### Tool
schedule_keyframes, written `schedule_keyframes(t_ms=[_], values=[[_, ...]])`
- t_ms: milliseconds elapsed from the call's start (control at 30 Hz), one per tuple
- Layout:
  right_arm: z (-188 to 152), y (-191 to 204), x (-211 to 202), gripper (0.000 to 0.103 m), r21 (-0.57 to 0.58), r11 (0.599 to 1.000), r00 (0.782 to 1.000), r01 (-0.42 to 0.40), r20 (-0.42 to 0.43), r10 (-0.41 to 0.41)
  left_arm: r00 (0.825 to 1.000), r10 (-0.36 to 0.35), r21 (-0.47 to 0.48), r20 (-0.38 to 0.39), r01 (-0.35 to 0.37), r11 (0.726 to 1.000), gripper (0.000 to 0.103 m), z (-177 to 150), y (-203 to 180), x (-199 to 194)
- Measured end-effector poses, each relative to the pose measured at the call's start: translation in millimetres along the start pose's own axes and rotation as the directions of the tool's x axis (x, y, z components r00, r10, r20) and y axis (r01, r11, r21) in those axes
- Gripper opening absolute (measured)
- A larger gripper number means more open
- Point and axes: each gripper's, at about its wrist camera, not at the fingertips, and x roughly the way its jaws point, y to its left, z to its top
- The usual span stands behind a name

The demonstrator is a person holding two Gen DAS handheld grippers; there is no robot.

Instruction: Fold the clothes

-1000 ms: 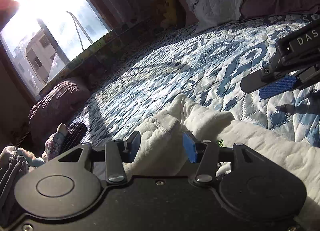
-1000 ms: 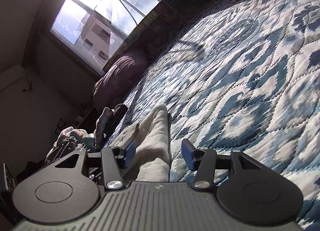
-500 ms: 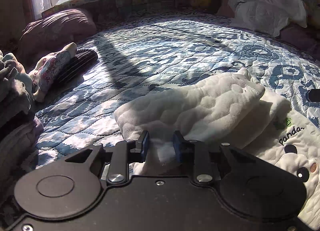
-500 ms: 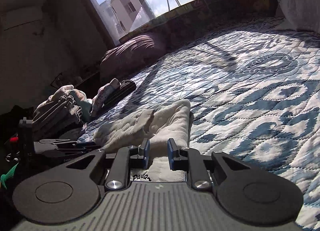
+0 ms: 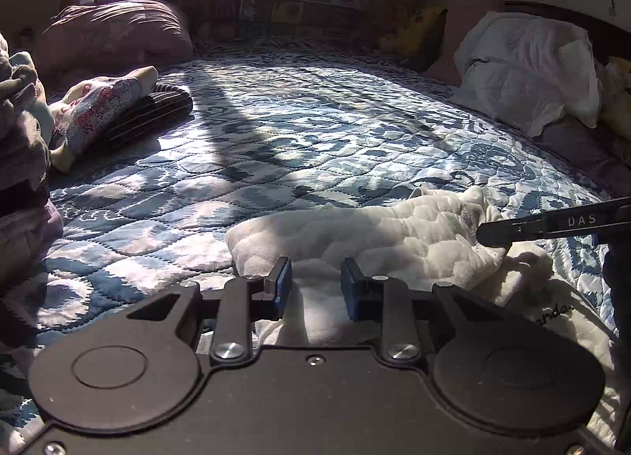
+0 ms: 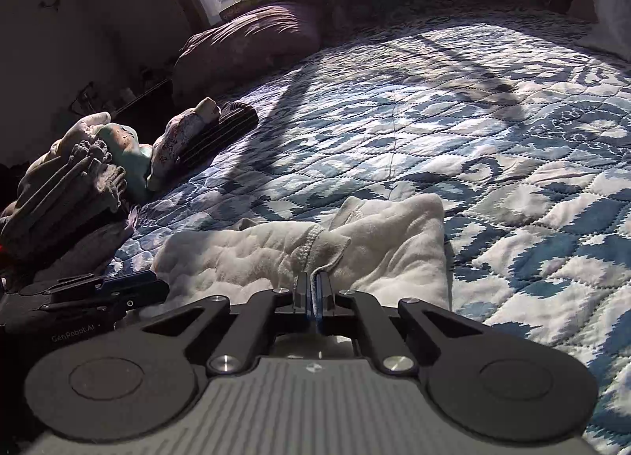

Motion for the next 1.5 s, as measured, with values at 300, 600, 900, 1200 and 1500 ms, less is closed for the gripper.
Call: schedule_keyframes(t_ms=[300, 600, 900, 1200, 1500], values=[[10.5, 40.1, -26.1, 0.017, -0.253, 0.964, 0.989, 0.08, 0.137, -0.046, 0.986, -0.024, -0.109, 0.166, 0.042, 0.993, 0.026, 16.8, 29.1, -29.4], [-4.0, 35.9, 42.1, 0.041, -0.269, 0.962, 0.998, 0.045, -0.034, -0.056, 0.999, 0.021, 0.123, -0.04, -0.016, 0.992, 0.028, 3.6, 4.4, 18.8], [5.4, 60.3, 3.9, 0.057, -0.287, 0.936, 0.975, 0.201, -0.029, -0.218, 0.997, 0.047, 0.014, 0.064, -0.048, 0.999, 0.06, -0.3, 9.6, -21.8], [-19.4, 77.2, -72.3, 0.068, -0.315, 0.91, 0.962, 0.268, 0.039, -0.27, 0.993, 0.049, -0.074, 0.104, -0.041, 0.996, 0.081, -15.3, -11.8, -90.4], [-49.6, 82.5, -129.8, 0.071, -0.391, 0.868, 0.951, 0.305, 0.076, -0.3, 0.991, 0.082, 0.066, 0.108, -0.09, 0.994, 0.081, -64.7, -44.3, -151.3]])
